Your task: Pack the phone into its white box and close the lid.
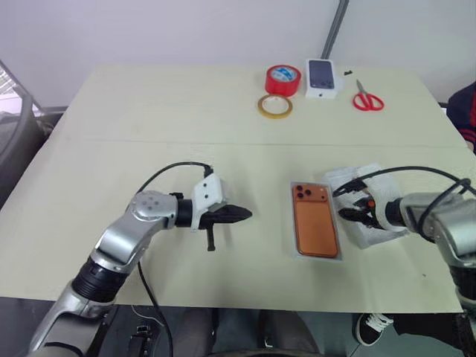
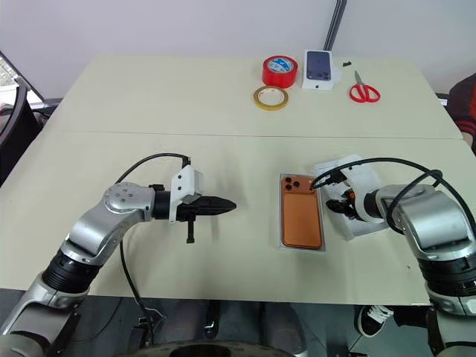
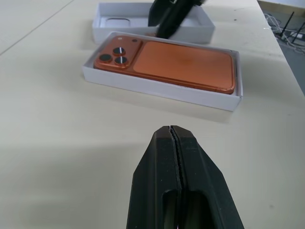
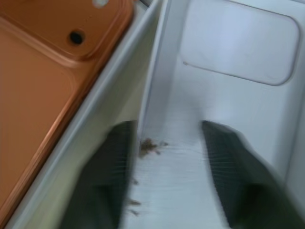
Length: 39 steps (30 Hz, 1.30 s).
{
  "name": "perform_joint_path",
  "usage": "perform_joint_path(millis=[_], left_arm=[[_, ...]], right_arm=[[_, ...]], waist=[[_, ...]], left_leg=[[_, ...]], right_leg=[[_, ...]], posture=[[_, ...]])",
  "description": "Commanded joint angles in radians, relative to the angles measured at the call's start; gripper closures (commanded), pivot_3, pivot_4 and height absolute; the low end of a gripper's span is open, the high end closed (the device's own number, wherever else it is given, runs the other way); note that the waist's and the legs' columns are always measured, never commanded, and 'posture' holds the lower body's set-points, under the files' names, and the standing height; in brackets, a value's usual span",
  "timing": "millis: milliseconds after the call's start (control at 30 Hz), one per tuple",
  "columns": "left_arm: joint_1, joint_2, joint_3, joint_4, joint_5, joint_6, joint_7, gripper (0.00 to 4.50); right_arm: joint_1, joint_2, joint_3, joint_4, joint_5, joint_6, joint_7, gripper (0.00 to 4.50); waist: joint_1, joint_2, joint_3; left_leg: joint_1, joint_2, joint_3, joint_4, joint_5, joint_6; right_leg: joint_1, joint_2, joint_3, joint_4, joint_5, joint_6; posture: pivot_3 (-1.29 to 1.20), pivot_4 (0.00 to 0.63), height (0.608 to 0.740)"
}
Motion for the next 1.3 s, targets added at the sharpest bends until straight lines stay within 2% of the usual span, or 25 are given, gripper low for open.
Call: perform_joint_path(millis=[33,67,267,333,433,467,533,567,600,633,667,733,867,1000,1100,1167,1267,1300], left_arm=[[0.018,-0.005,0.031,-0.053,-0.011,-0.028,0.008,4.5],[0.022,-0.005,0.032,-0.056,-0.011,-0.032,0.008,4.5],[0.031,-0.002,0.057,-0.031,0.002,-0.056,0.027,4.5],[0.024,-0.007,0.086,0.004,0.008,-0.066,0.047,4.5],[0.006,-0.021,0.126,0.068,0.015,-0.076,0.087,4.5],[-0.001,-0.026,0.136,0.09,0.02,-0.085,0.098,4.5],[-0.02,-0.042,0.162,0.135,0.025,-0.099,0.125,4.5],[-0.029,-0.049,0.174,0.154,0.026,-0.105,0.135,4.5],[-0.04,-0.055,0.183,0.171,0.026,-0.11,0.142,4.5],[-0.048,-0.059,0.188,0.183,0.027,-0.115,0.145,4.5],[-0.055,-0.062,0.192,0.192,0.029,-0.121,0.148,4.5],[-0.065,-0.067,0.194,0.197,0.028,-0.123,0.15,4.5],[-0.063,-0.076,0.182,0.171,0.024,-0.117,0.143,4.5],[-0.057,-0.099,0.13,0.14,0.035,-0.112,0.132,4.5],[-0.067,-0.14,0.063,0.124,0.052,-0.097,0.129,4.5],[-0.081,-0.171,0.02,0.124,0.065,-0.088,0.128,4.5],[-0.111,-0.215,-0.032,0.149,0.083,-0.077,0.121,4.5],[-0.12,-0.226,-0.045,0.157,0.09,-0.08,0.118,4.5]], right_arm=[[-0.03,0.025,-0.045,-0.015,0.016,0.058,-0.023,3.96],[-0.034,0.032,-0.056,-0.018,0.02,0.075,-0.027,4.47],[-0.1,0.06,-0.227,-0.065,0.104,0.191,-0.031,4.47],[-0.126,0.062,-0.316,-0.079,0.211,0.191,-0.026,4.47],[-0.18,0.094,-0.432,-0.068,0.488,0.191,-0.08,4.47],[-0.199,0.125,-0.459,-0.049,0.619,0.191,-0.145,4.47],[-0.222,0.256,-0.489,-0.017,0.911,0.191,-0.333,4.47],[-0.163,0.226,-0.389,-0.015,1.231,0.011,-0.555,4.47],[-0.117,0.223,-0.304,-0.023,1.446,-0.131,-0.731,4.47],[-0.078,0.239,-0.236,-0.04,1.575,-0.245,-0.86,4.47],[-0.048,0.277,-0.184,-0.067,1.633,-0.334,-0.949,4.47],[0.008,0.398,-0.113,-0.131,1.634,-0.459,-1.082,4.47],[0.123,0.533,-0.034,-0.219,1.634,-0.626,-1.288,4.47],[0.212,0.532,-0.017,-0.223,1.634,-0.659,-1.369,4.47],[0.21,0.487,-0.042,-0.2,1.634,-0.64,-1.362,3.51],[0.181,0.411,-0.065,-0.177,1.634,-0.602,-1.326,2.51],[0.109,0.21,-0.118,-0.112,1.634,-0.504,-1.222,1.02],[0.091,0.156,-0.135,-0.091,1.634,-0.481,-1.187,1.02]], waist=[[-0.001,0.0,0.0],[-0.001,0.0,0.0],[-0.001,0.001,0.0],[-0.001,0.001,0.0],[-0.003,0.001,0.0],[-0.005,0.001,0.0],[-0.011,0.0,0.0],[-0.017,0.0,0.0],[-0.02,0.0,0.0],[-0.021,-0.001,0.001],[-0.025,-0.002,0.001],[-0.03,-0.002,0.001],[-0.027,-0.001,0.001],[-0.022,-0.001,0.001],[-0.024,0.0,0.001],[-0.024,0.0,0.001],[-0.022,0.0,0.001],[-0.021,0.001,0.001]], left_leg=[[0.0,0.0,0.0,0.0,0.0,0.0],[0.0,0.0,0.0,0.0,0.0,0.0],[0.0,0.0,0.0,0.0,0.0,0.0],[0.0,0.0,0.0,0.0,0.0,0.0],[0.0,0.0,0.0,0.0,0.0,0.0],[0.0,0.0,0.001,0.0,0.0,0.0],[0.0,0.001,0.001,0.0,0.0,0.001],[0.0,0.001,0.001,0.0,0.0,0.001],[0.0,0.002,0.001,0.0,0.0,0.001],[-0.001,0.002,0.001,0.0,0.0,0.001],[-0.001,0.002,0.001,0.001,-0.001,0.001],[-0.003,0.002,0.001,0.003,-0.001,0.003],[-0.004,0.002,0.001,0.005,-0.002,0.003],[-0.004,0.001,0.001,0.005,-0.002,0.003],[-0.004,0.001,0.001,0.005,-0.002,0.003],[-0.003,0.002,0.001,0.005,-0.002,0.003],[-0.003,0.001,0.002,0.006,-0.002,0.003],[-0.003,0.001,0.002,0.006,-0.002,0.003]], right_leg=[[0.0,0.0,0.0,0.0,0.0,0.0],[0.0,0.0,0.0,0.0,0.0,0.0],[-0.001,0.0,0.0,0.001,0.0,0.0],[-0.001,0.0,0.0,0.001,0.0,0.0],[-0.001,0.0,0.0,0.002,0.0,0.0],[-0.001,0.0,0.0,0.002,0.0,0.0],[-0.001,0.001,0.0,0.002,0.0,0.0],[-0.001,0.001,0.0,0.003,0.0,0.0],[-0.001,0.001,0.0,0.003,0.0,0.0],[-0.001,0.0,-0.001,0.003,0.0,0.0],[-0.001,0.0,-0.001,0.003,0.0,0.0],[-0.002,0.0,-0.001,0.003,0.0,0.0],[-0.003,0.0,0.0,0.005,0.0,0.001],[-0.003,0.0,0.0,0.005,0.0,0.001],[-0.003,0.0,0.0,0.005,0.0,0.001],[-0.003,0.001,0.0,0.005,0.0,0.001],[-0.003,0.001,0.0,0.005,0.0,0.001],[-0.003,0.001,0.001,0.005,0.0,0.001]], posture=[[0.0,0.15,0.74],[0.0,0.15,0.74],[0.0,0.15,0.74],[0.0,0.15,0.74],[0.0,0.15,0.74],[0.0,0.15,0.74],[0.0,0.15,0.74],[0.0,0.15,0.74],[0.0,0.15,0.74],[0.0,0.15,0.74],[0.0,0.15,0.74],[0.0,0.15,0.74],[0.0,0.15,0.74],[0.0,0.15,0.74],[0.0,0.15,0.74],[0.0,0.15,0.74],[0.0,0.15,0.74],[0.0,0.15,0.74]])
